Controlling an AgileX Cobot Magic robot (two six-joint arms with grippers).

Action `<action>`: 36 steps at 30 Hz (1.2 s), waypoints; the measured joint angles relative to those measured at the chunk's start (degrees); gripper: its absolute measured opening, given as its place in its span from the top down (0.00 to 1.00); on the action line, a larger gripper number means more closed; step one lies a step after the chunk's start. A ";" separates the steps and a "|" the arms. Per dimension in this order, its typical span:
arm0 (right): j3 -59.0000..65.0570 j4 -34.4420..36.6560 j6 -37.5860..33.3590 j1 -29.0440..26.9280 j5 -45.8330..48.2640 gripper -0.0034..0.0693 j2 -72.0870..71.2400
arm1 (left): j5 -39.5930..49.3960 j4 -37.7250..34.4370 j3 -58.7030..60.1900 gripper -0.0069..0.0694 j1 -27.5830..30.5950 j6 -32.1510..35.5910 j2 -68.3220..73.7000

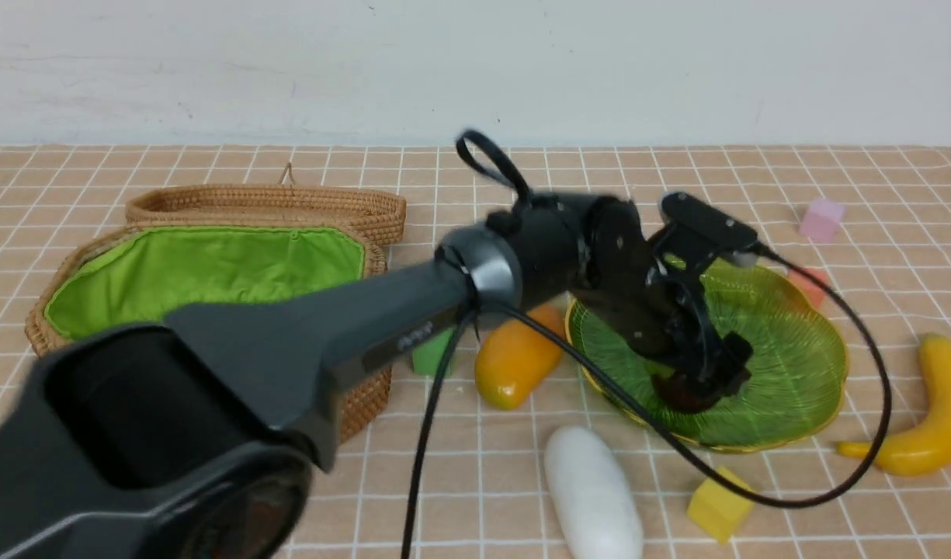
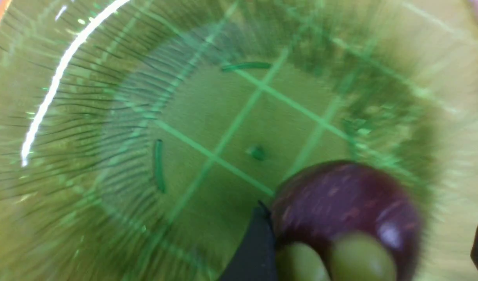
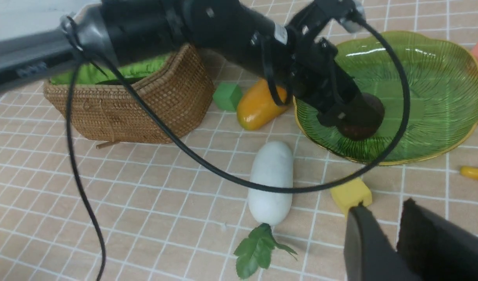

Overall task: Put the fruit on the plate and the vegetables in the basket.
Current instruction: Grab a mangosteen with your left arm and put it on the plate on the right, then grab the mango with your left arm and place it on the right plate

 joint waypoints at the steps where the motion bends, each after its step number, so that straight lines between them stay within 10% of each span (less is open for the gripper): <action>1: 0.00 0.10 -0.35 0.00 0.00 0.73 0.00 | 2.20 0.59 0.00 0.03 0.00 0.00 -1.61; 13: 0.00 1.43 -2.19 0.00 -0.15 0.73 0.00 | 26.75 22.85 0.11 0.32 1.46 -16.39 -11.45; 24: 0.00 2.88 -2.81 0.00 0.11 0.73 0.00 | 13.07 24.17 2.84 0.08 6.82 -17.95 -2.87; 36: 0.00 3.06 -3.60 0.00 0.28 0.73 0.00 | 14.25 30.23 2.55 0.16 7.44 -18.92 2.33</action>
